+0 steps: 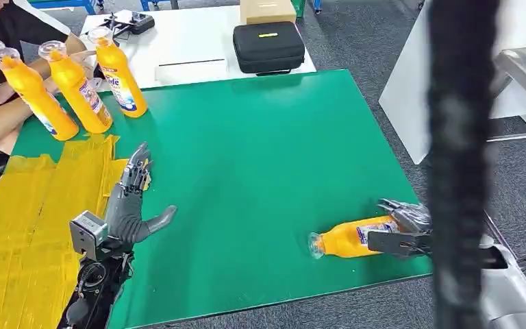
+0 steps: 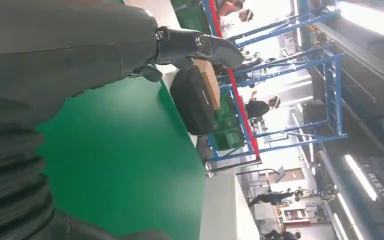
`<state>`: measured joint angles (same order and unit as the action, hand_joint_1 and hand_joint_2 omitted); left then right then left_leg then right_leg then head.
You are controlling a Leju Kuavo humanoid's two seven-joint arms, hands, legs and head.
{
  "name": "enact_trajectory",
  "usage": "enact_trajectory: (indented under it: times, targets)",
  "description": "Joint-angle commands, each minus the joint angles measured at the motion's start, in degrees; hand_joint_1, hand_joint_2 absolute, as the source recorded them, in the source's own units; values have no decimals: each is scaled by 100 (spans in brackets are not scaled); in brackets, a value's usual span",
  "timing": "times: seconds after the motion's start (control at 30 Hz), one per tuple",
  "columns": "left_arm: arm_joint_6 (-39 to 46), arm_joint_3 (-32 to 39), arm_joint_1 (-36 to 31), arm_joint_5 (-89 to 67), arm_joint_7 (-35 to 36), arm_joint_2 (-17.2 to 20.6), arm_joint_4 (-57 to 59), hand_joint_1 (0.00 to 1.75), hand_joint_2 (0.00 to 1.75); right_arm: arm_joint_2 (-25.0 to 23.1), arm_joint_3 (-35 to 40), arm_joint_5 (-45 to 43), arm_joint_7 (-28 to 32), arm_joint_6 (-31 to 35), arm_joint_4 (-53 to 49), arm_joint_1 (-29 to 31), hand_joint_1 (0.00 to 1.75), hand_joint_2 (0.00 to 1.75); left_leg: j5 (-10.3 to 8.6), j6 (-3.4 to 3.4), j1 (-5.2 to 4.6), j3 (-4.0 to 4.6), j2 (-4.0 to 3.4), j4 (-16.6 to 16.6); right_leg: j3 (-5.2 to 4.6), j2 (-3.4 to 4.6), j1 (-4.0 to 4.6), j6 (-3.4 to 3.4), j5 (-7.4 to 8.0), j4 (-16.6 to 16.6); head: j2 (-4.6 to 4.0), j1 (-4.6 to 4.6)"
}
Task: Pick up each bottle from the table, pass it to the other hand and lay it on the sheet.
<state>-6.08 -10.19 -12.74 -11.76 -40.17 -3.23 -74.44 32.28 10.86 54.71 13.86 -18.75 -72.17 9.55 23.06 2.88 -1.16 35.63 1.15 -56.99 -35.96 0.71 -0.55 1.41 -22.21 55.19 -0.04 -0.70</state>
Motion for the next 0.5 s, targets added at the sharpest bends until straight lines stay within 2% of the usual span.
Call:
enact_trajectory:
  times: [0.03,0.07,0.1,0.23,0.27,0.3,0.33,0.37,0.43,0.47,0.5]
  targets:
    - [40,-114,-81,-26,17,87,98,0,175,-542,442,159,-157,142,756,205,12,175,16,-23,15,-42,-15,5,46,3,16,-6,-9,-15,0,2]
    - [54,-114,-52,-26,17,100,80,0,175,-579,439,192,-188,199,749,221,54,175,21,-28,17,-53,-19,4,56,4,18,-8,-13,-15,0,0]
    - [73,-112,-20,-24,17,112,59,0,175,-624,430,237,-207,289,770,240,63,175,14,-22,14,-40,-16,4,42,4,15,-6,-7,-14,0,4]
    - [73,-112,-20,-24,17,112,59,0,175,-624,430,237,-207,289,770,240,63,175,12,-20,15,-40,-22,4,42,9,17,-6,-3,-14,0,4]
    - [73,-112,-20,-24,17,112,59,0,175,-624,430,237,-207,289,770,240,108,175,21,-30,16,-56,-27,0,56,9,19,-8,-10,-10,0,0]
    - [118,-102,53,-27,17,129,7,0,175,-676,424,279,-198,400,772,270,138,175,10,-20,11,-40,-18,5,39,4,13,-5,-3,-11,0,0]
    - [155,-82,169,-12,17,163,-106,0,175,-761,417,315,-164,558,769,285,145,175,14,-26,14,-50,-23,3,48,3,15,-7,-7,-10,0,4]
    - [179,-68,242,-6,17,185,-184,0,175,-839,410,335,-148,652,772,302,140,175,16,-26,16,-52,-28,3,52,7,18,-8,-7,-12,0,4]
    - [223,20,556,64,17,286,-496,0,175,-1227,393,431,-149,1115,740,332,175,175,18,-27,15,-59,-47,7,53,25,17,-8,-3,-15,0,4]
    - [233,68,687,80,17,307,-607,0,175,-1389,380,451,-128,1298,724,348,175,175,29,-37,19,-77,-68,8,67,43,22,-13,-5,-17,0,2]
    - [246,89,850,62,17,329,-753,0,175,-1592,308,420,-125,1495,614,265,175,175,15,-21,14,-52,-58,10,43,39,16,-10,5,-16,0,2]
